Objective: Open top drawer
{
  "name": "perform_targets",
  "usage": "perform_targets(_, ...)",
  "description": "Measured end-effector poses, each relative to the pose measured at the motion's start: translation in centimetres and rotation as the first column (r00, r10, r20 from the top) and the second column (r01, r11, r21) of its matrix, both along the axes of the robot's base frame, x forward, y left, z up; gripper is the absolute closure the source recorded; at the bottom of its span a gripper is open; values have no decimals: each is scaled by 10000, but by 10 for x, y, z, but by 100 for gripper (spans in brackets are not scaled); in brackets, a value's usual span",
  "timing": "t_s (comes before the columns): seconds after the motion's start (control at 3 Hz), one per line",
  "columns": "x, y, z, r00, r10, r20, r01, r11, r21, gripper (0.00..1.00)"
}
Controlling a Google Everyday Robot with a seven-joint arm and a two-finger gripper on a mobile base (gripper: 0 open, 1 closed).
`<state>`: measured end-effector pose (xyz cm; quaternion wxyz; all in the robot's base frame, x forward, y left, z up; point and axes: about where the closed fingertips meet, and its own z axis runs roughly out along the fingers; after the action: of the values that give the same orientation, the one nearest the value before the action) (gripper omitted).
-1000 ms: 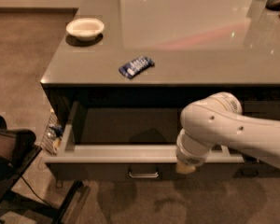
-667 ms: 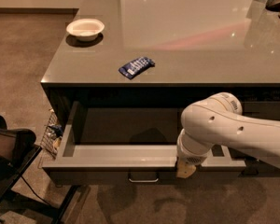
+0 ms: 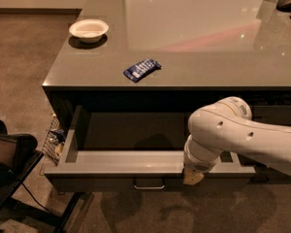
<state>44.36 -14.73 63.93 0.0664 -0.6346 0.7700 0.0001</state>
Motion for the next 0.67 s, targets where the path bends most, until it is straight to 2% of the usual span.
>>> perform_targets(0.33,-31,0,3,9993,-298,-231,294,9994,-207,100)
perform_targets(0.67,-35,0,3,9992,-318,-252,312,9993,-227,100)
